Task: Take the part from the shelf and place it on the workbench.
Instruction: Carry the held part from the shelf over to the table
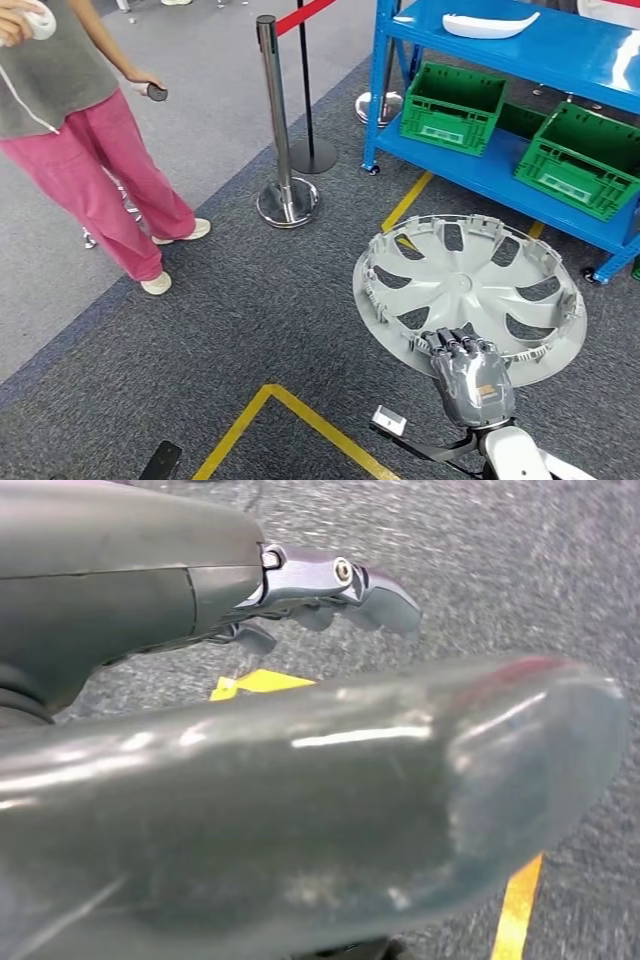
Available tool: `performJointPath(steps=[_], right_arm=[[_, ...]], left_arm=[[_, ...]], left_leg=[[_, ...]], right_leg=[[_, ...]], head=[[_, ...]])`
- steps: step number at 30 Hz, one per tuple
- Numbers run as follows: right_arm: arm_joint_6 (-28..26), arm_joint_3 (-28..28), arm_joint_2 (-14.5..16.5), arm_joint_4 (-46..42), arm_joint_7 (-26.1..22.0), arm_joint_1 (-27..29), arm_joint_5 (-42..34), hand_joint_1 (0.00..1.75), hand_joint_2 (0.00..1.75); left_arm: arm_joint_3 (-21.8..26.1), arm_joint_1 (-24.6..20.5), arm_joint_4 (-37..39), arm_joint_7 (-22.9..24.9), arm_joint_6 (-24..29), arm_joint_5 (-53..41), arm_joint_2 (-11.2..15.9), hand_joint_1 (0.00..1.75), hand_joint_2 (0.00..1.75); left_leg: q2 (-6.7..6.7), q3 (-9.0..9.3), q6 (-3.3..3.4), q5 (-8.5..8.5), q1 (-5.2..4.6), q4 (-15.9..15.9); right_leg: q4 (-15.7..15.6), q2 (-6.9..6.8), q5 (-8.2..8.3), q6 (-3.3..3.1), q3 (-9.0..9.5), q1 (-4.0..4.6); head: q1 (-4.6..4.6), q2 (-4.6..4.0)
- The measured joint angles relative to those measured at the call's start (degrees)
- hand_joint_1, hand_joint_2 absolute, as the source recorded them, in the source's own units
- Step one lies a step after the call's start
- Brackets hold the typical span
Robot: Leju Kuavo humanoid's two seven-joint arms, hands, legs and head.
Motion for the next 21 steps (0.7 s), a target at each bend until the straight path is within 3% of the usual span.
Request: performJointPath(steps=[1, 2, 3, 5, 7, 9, 10, 12, 14, 15, 16, 17, 18, 20, 21], right_arm=[[0.0, -0.1, 0.0, 0.0, 0.0, 0.1, 0.0, 1.75, 1.75], [0.0, -0.1, 0.0, -0.1, 0.0, 0.2, 0.0, 1.75, 1.75], [0.0, -0.2, -0.1, -0.1, 0.0, 0.3, 0.0, 1.75, 1.75], [0.0, -0.4, -0.1, -0.3, 0.0, 0.6, 0.0, 1.75, 1.75], [0.0, -0.6, -0.1, -0.4, 0.0, 0.7, 0.0, 1.75, 1.75], [0.0, -0.8, -0.2, -0.5, 0.0, 0.8, 0.0, 1.75, 1.75], [0.0, -0.8, -0.2, -0.6, -0.1, 0.8, 0.0, 1.75, 1.75], [0.0, -0.9, -0.2, -0.7, -0.1, 0.9, 0.0, 1.75, 1.75], [0.0, -1.0, -0.3, -0.7, -0.1, 1.2, 0.0, 1.75, 1.75], [0.0, -1.0, -0.3, -0.7, -0.1, 1.3, 0.0, 1.75, 1.75], [0.0, -1.0, -0.3, -0.7, -0.1, 1.4, 0.0, 1.75, 1.75], [0.0, -1.0, -0.3, -0.7, -0.1, 1.5, 0.0, 1.75, 1.75], [0.0, -1.0, -0.3, -0.7, -0.1, 1.6, 0.0, 1.75, 1.75], [0.0, -1.0, -0.3, -0.8, -0.1, 1.6, 0.0, 1.75, 1.75], [0.0, -1.1, -0.3, -0.8, -0.1, 1.7, 0.0, 1.75, 1.75]], left_arm=[[0.0, 0.0, 0.0, 0.0, 0.0, 0.0, 0.0, 0.0, 0.0], [0.0, 0.1, 0.0, 0.0, -0.1, 0.0, 0.0, 0.0, 0.0], [-0.1, 0.1, 0.0, 0.0, -0.1, 0.0, 0.0, 0.0, 0.0], [-0.2, 0.0, 0.0, 0.1, -0.2, 0.0, -0.1, 0.0, 0.0], [-0.5, -0.2, 0.0, 0.1, -0.2, 0.0, -0.1, 0.0, 0.0], [-0.7, -0.2, 0.0, 0.1, -0.2, 0.0, -0.1, 0.0, 0.0], [-0.8, 0.0, 0.0, 0.1, -0.2, 0.0, -0.2, 0.0, 0.0], [-0.9, 0.0, 0.0, 0.2, -0.2, 0.0, -0.2, 0.0, 0.0], [-0.9, -0.1, 0.0, 0.3, -0.2, 0.0, -0.2, 0.0, 0.0], [-0.9, -0.1, 0.0, 0.4, -0.2, 0.0, -0.2, 0.0, 0.0], [-1.0, -0.1, 0.0, 0.5, -0.2, 0.0, -0.2, 0.0, 0.0], [-1.0, 0.0, 0.0, 0.5, -0.3, 0.0, -0.3, 0.0, 0.0], [-1.0, 0.0, 0.0, 0.6, -0.3, 0.0, -0.3, 0.0, 0.0], [-1.0, 0.0, 0.0, 0.6, -0.5, 0.0, -0.3, 0.0, 0.0], [-1.0, -0.1, 0.0, 0.6, -0.7, -0.1, -0.2, 0.0, 0.0]], left_leg=[[0.09, -0.69, -0.05, -0.02, 0.09, 1.4], [0.17, -0.41, -0.03, 0.84, 0.13, 0.8], [0.58, 1.14, 0.09, 2.54, 0.1, -2.0], [3.02, 5.44, 0.51, 5.54, -0.26, -9.8], [4.55, 7.69, 1.17, 6.45, -0.65, -14.1], [3.33, 7.62, 1.92, 6.45, -0.72, -14.6], [2.61, 7.66, 2.26, 6.55, -0.63, -14.8], [1.18, 7.84, 2.95, 6.78, -0.38, -15.1], [-0.24, 7.86, 3.38, 6.79, -0.36, -15.1], [-1.02, 7.88, 3.5, 6.77, -0.41, -15.1], [-1.8, 7.9, 3.54, 6.76, -0.45, -15.1], [-2.63, 7.95, 3.54, 6.76, -0.45, -15.1], [-3.47, 8.02, 3.51, 6.76, -0.42, -15.0], [-5.07, 7.99, 3.19, 6.74, -0.39, -14.8], [-5.79, 7.76, 2.91, 6.8, -0.39, -14.6]], right_leg=[[0.0, -0.74, -0.05, 0.0, 0.02, 0.0], [0.0, -1.44, -0.09, 0.02, 0.06, 0.0], [0.0, -2.14, -0.16, 0.11, 0.15, 0.0], [0.1, -3.43, -0.42, 0.51, 0.37, 0.22], [0.1, -4.64, -0.66, 1.13, 0.56, 0.59], [-0.2, -5.86, -0.78, 1.79, 0.93, 0.67], [0.0, -5.55, -1.1, 2.09, 0.99, 0.58], [3.2, -2.83, -3.28, 2.41, -0.33, 0.39], [10.8, 0.16, -6.84, 2.36, -3.96, 0.41], [14.3, 0.7, -8.01, 2.35, -5.81, 0.49], [16.1, 0.92, -8.2, 2.34, -6.97, 0.55], [15.7, 1.02, -7.2, 2.3, -7.07, 0.57], [13.0, 1.26, -5.27, 2.26, -6.06, 0.51], [5.2, 3.81, -1.44, 2.33, -2.51, 0.02], [2.5, 5.27, -0.58, 2.35, -1.16, -0.27]], head=[[-0.01, 0.0], [-0.01, 0.0], [-0.01, 0.0], [-0.05, 0.0], [-0.01, 0.0], [0.1, 0.0], [0.14, 0.0], [0.32, 0.0], [0.52, 0.0], [0.58, 0.0], [0.58, 0.0], [0.57, 0.0], [0.58, 0.0], [0.59, 0.0], [0.55, 0.01]])
